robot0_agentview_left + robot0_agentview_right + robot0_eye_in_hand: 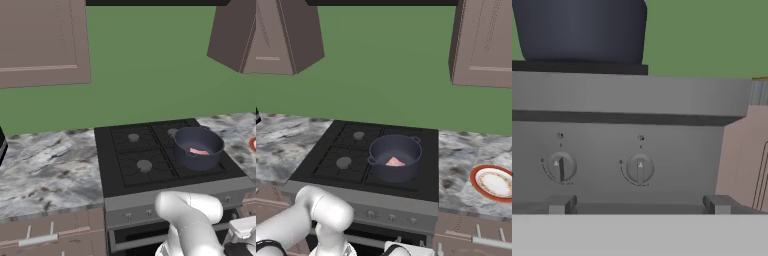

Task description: Retrieve the frozen meat and place it in the pot on a burner. Then turn the burner on.

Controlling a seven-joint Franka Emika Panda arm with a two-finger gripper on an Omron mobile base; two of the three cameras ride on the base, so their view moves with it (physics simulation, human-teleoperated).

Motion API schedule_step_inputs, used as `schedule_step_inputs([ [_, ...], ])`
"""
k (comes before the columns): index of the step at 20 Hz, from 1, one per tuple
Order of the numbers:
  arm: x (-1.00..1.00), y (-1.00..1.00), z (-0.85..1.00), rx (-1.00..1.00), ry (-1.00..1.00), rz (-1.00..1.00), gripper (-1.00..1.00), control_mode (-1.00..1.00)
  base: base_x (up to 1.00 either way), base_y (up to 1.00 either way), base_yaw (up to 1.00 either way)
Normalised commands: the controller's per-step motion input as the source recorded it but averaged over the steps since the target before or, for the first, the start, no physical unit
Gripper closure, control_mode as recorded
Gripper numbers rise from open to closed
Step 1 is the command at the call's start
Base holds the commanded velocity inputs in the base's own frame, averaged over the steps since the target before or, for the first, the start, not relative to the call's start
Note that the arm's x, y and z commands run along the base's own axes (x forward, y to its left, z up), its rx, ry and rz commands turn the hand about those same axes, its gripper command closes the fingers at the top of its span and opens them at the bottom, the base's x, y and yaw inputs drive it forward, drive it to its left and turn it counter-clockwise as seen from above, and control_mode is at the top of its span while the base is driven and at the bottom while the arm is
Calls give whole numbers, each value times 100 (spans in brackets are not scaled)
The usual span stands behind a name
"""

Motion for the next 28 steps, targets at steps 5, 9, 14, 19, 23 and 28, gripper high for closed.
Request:
schedule_step_inputs([
  [5,17,0,-2,0,0,0,-100,-100,0,0,0],
  [9,15,0,-1,0,-2,0,-100,-100,0,0,0],
  [14,10,0,-14,0,-8,0,-100,-100,0,0,0],
  [19,6,0,-13,0,-4,0,-100,-100,0,0,0],
  [23,7,-1,-13,0,-3,0,-100,-100,0,0,0],
  [28,14,-4,-12,0,-1,0,-100,-100,0,0,0],
])
